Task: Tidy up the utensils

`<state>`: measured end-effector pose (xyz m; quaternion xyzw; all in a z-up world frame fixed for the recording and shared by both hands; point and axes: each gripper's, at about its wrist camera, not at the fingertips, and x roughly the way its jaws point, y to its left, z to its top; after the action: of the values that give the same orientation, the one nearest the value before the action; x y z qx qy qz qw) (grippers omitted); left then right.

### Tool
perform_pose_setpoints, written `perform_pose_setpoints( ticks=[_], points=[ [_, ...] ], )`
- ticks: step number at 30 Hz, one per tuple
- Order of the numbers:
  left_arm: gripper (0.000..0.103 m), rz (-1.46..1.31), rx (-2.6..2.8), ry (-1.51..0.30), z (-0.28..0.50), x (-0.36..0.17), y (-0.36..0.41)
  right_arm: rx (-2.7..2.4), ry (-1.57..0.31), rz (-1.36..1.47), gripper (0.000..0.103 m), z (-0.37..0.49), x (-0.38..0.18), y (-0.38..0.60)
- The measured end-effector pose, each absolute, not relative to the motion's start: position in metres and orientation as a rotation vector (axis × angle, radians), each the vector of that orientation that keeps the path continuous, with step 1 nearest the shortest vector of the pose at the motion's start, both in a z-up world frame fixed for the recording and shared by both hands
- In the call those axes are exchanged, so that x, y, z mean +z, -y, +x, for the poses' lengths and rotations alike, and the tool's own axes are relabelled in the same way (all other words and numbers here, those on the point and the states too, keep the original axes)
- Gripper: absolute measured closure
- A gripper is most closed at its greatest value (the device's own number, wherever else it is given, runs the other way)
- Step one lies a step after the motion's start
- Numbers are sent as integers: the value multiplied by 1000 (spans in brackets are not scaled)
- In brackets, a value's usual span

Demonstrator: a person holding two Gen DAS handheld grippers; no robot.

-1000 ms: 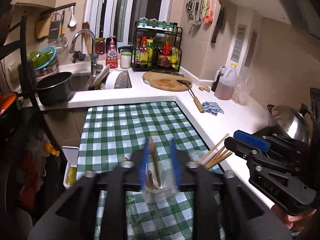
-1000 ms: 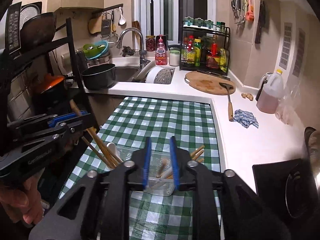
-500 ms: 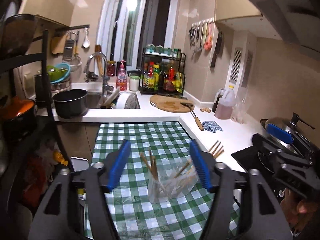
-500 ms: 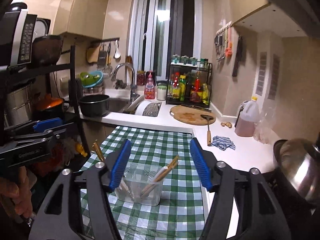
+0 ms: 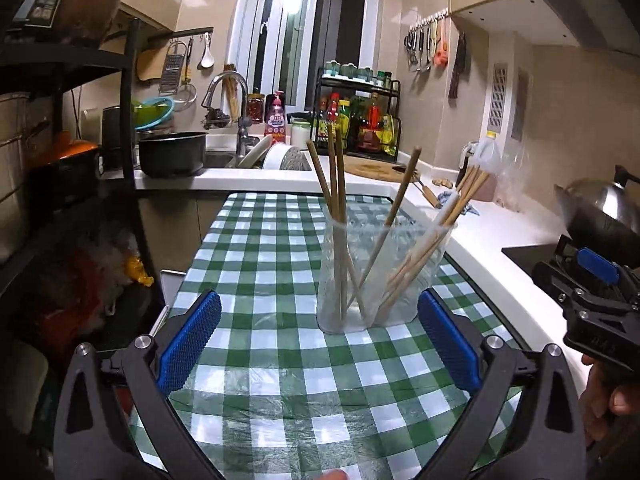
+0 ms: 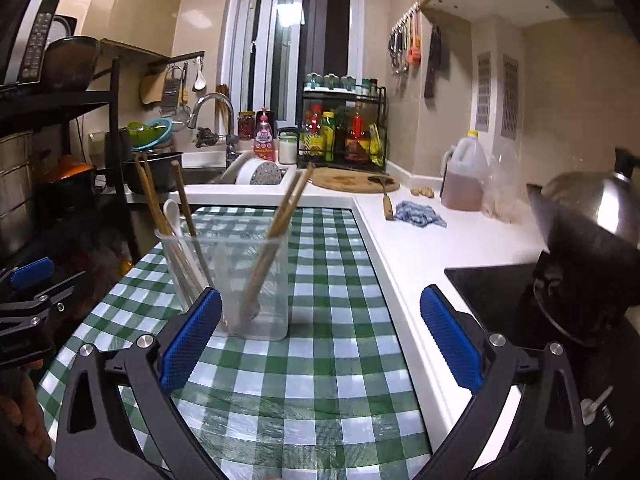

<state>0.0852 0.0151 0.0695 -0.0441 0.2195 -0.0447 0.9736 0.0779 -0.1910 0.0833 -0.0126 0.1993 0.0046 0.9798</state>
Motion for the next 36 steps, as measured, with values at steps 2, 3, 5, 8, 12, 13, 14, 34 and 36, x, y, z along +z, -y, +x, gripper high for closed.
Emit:
perform_pose_setpoints(
  ticks=[2,3,5,8,12,13,14,34,36],
  points=[
    [8,-91,-77,-451,90,62,-14,-4,-413,-16,5,83,75,193],
    [8,-96,-75,-452,92,60,-14,0,-418,-12,5,84,73,194],
    [8,-98,-74,-443,93,57,-10,-14,-426,0,5,87,70,197],
    [8,-83,-79,-422,91,53,-4,-19,-434,4,5,90,64,201],
    [8,-79,-78,-416,91,47,4,-25,-442,-11,5,92,57,199],
    [8,-79,-75,-415,91,46,4,-24,-447,-15,5,93,55,199],
    [8,-77,-71,-412,90,45,5,-21,-448,-18,5,93,54,198],
    [8,-110,-68,-425,91,42,-3,-12,-465,-40,5,95,46,191],
    [8,-106,-73,-428,91,41,-2,-13,-464,-39,5,95,46,191]
  ],
)
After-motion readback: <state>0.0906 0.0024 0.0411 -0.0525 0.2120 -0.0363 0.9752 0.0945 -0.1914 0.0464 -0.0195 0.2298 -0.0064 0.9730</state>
